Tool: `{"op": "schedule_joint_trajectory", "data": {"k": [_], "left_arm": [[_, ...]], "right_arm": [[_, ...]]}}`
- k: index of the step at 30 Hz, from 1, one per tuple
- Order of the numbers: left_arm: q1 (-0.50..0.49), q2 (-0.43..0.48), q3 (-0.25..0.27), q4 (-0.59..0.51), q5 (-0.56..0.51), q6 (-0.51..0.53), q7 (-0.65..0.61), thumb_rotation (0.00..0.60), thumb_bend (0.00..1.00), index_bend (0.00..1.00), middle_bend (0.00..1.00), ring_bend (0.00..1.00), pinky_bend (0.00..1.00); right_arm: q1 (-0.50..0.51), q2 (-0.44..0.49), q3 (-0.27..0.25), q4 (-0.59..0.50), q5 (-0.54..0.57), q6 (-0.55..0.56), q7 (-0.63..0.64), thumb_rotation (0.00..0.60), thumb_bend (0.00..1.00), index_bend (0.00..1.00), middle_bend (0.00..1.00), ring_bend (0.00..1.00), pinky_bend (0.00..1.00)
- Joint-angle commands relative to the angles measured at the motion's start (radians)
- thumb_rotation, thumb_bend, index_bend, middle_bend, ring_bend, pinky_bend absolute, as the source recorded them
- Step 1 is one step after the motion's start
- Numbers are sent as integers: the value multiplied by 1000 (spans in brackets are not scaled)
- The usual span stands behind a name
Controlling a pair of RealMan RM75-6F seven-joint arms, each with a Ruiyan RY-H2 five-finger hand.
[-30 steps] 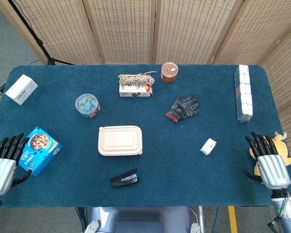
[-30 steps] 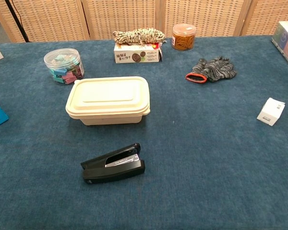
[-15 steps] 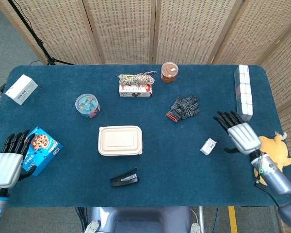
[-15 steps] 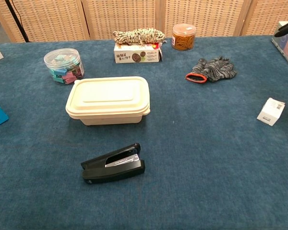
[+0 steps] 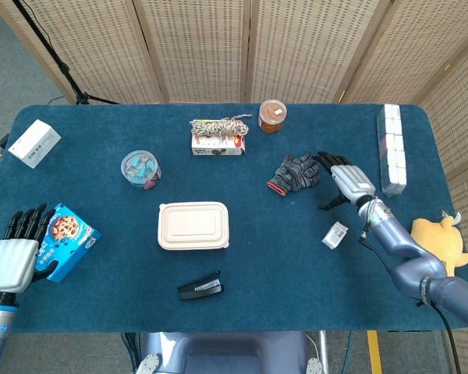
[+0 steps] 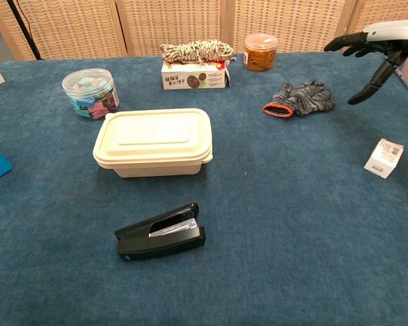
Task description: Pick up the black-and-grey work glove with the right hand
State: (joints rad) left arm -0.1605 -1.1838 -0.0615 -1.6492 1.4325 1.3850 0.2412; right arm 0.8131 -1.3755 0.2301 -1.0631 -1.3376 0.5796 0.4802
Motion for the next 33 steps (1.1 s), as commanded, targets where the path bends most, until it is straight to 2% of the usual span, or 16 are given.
{"op": "schedule_joint_trajectory", "data": {"k": [1, 5, 7, 11, 14, 20, 33], "left_arm": [[-2, -1, -1, 0, -5, -2, 2, 600, 180, 0, 0, 0, 0], [-3, -3, 0, 0, -12, -4, 8, 600, 177, 0, 0, 0, 0], [-4, -4, 0, -1, -13, -3, 12, 600, 175, 0, 0, 0, 0], [-3, -6, 1, -1, -14, 1, 14, 600, 177, 0, 0, 0, 0], [-5, -5, 0, 0, -19, -1, 14, 600, 177, 0, 0, 0, 0], [-8, -7, -1, 4, -26, -4, 14, 600, 179, 0, 0, 0, 0], [-15, -10, -3, 8, -45, -14, 17, 600, 178, 0, 0, 0, 0]], "right_arm": [[59, -67, 40, 77, 68, -99, 83, 600, 88, 49, 0, 0, 0], [96, -116, 57, 139, 87, -137, 114, 600, 88, 53, 0, 0, 0], [114, -142, 67, 171, 101, -155, 120, 600, 121, 57, 0, 0, 0], [154, -196, 73, 250, 142, -195, 81, 600, 414, 81, 12, 0, 0], [172, -225, 79, 287, 172, -220, 59, 600, 489, 130, 54, 0, 0], [204, -282, 107, 357, 235, -269, 48, 600, 511, 188, 106, 0, 0], [236, -359, 140, 495, 277, -389, 60, 600, 514, 208, 131, 17, 19]]}}
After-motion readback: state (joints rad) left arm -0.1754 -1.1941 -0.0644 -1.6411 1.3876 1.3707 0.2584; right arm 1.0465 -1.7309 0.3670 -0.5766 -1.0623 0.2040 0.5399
